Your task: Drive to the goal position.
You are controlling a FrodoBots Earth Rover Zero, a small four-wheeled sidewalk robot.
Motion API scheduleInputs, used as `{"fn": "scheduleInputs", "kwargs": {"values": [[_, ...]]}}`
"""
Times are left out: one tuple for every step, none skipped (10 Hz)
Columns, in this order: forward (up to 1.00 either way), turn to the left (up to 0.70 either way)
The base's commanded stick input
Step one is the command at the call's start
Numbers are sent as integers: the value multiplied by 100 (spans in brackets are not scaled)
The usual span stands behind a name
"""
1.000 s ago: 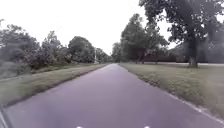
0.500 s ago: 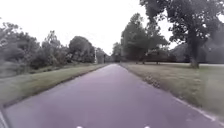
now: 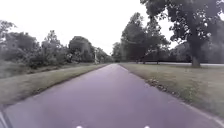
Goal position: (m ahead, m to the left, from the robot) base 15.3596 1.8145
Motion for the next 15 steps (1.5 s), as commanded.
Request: {"fn": "scheduleInputs", "kwargs": {"values": [[67,0],[67,0],[67,0],[67,0],[68,0],[67,3],[67,7],[67,8],[67,8],[67,2],[67,1],[67,1],[67,1],[67,1],[67,1]]}}
